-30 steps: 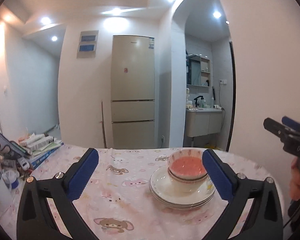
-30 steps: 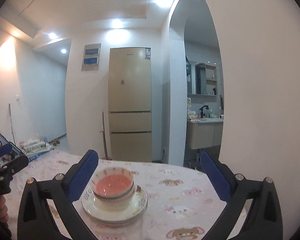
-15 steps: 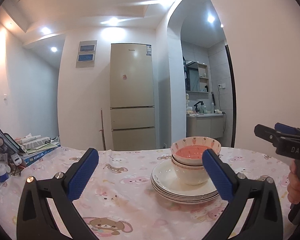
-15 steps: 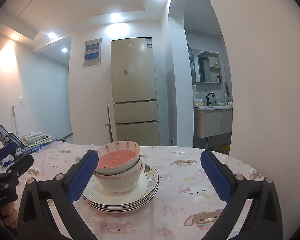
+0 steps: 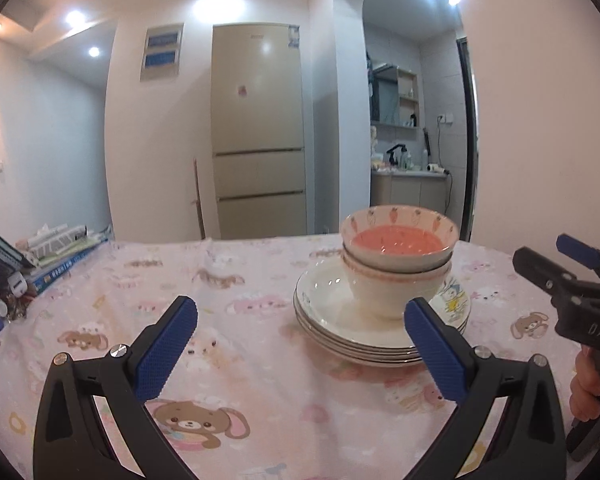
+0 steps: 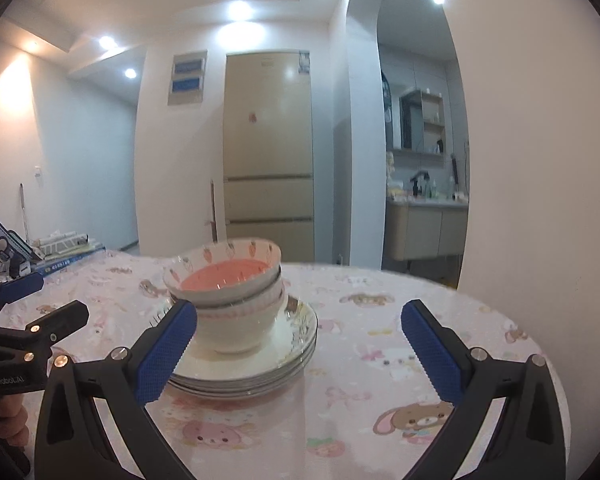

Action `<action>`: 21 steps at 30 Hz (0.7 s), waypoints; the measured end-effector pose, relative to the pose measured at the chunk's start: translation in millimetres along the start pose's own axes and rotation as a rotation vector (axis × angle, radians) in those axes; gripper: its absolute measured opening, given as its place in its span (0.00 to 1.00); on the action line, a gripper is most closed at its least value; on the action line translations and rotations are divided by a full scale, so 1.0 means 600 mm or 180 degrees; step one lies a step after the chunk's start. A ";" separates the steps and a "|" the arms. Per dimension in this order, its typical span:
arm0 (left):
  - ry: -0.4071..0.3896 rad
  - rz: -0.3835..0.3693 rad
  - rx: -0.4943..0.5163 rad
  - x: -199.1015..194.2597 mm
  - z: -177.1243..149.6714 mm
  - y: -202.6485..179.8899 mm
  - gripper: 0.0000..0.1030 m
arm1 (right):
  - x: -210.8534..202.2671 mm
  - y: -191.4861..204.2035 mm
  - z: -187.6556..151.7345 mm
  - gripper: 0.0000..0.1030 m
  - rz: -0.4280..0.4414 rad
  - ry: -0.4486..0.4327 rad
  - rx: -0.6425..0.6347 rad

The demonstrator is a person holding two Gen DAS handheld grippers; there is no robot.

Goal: Organize plates and bowls

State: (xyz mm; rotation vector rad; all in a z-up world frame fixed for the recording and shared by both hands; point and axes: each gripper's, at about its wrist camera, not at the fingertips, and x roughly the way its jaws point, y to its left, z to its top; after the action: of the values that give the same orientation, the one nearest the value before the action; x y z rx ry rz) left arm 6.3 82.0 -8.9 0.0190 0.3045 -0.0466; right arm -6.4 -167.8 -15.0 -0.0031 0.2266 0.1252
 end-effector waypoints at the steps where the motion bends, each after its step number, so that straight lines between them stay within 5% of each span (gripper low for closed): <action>1: -0.0003 0.0016 -0.0064 0.000 -0.001 0.006 1.00 | 0.009 -0.002 -0.001 1.00 -0.0016 0.0104 0.0010; 10: 0.0004 0.0222 -0.0097 0.000 -0.002 0.008 1.00 | 0.019 0.003 -0.005 1.00 -0.0017 0.0170 -0.0051; 21: -0.0004 0.0145 -0.0100 0.000 -0.001 0.010 1.00 | 0.020 0.007 -0.004 1.00 0.0013 0.0170 -0.0061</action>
State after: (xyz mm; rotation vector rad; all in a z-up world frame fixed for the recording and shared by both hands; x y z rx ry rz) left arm 6.2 87.8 -9.6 -0.0052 0.3034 0.0034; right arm 4.1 -162.0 -19.9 -0.0249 0.2788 0.1314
